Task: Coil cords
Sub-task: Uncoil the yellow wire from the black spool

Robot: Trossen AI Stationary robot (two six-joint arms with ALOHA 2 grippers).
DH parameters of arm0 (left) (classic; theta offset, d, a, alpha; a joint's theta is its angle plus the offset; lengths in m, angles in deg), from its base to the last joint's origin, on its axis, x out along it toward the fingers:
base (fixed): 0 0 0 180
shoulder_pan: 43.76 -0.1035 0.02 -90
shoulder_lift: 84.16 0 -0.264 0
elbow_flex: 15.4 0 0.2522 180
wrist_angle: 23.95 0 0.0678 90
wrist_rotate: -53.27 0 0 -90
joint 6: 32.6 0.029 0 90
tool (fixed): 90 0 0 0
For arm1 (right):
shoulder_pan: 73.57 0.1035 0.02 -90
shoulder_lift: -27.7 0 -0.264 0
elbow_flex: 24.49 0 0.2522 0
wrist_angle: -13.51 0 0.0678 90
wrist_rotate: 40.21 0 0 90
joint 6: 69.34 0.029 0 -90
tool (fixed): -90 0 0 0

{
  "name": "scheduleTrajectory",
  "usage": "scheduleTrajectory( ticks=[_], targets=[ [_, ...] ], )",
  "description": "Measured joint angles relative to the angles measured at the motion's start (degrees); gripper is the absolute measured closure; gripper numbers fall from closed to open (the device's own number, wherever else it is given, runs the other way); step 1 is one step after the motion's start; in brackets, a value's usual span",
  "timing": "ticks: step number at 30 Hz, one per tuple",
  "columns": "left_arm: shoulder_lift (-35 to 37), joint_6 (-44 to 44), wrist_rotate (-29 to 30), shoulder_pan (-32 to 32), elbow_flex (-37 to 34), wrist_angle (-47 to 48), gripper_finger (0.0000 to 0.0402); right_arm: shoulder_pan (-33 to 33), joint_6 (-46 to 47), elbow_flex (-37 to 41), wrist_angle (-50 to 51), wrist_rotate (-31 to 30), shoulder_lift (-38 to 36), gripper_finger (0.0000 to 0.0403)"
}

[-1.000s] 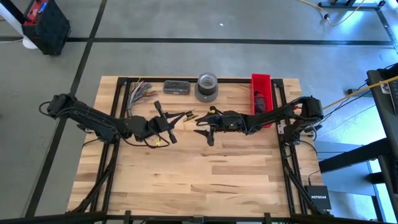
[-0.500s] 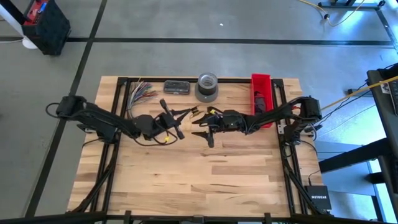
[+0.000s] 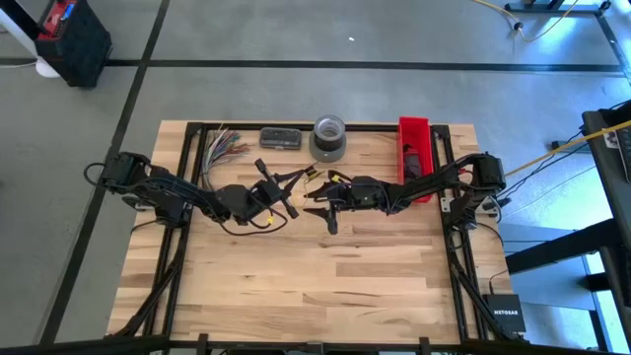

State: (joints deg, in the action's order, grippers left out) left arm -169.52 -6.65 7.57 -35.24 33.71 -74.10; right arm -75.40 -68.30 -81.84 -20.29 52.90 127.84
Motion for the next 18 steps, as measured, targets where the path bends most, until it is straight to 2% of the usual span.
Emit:
scheduleTrajectory(
  ticks=[11, 14, 18],
  targets=[
    [0.02, 0.46, -0.17, -0.04, 0.00, 0.23, 0.0402, 0.00, 0.15, 0.00, -2.88, 0.41, 0.13, 0.0258],
    [0.02, 1.12, -0.19, -0.04, 0.00, 0.26, 0.0402, 0.00, 0.15, 0.00, -3.34, -0.06, 0.13, 0.0296],
    [0.02, 1.20, -0.20, -0.04, 0.00, 0.30, 0.0402, 0.00, 0.15, 0.00, -3.61, -0.06, 0.13, 0.0371]
  ],
)
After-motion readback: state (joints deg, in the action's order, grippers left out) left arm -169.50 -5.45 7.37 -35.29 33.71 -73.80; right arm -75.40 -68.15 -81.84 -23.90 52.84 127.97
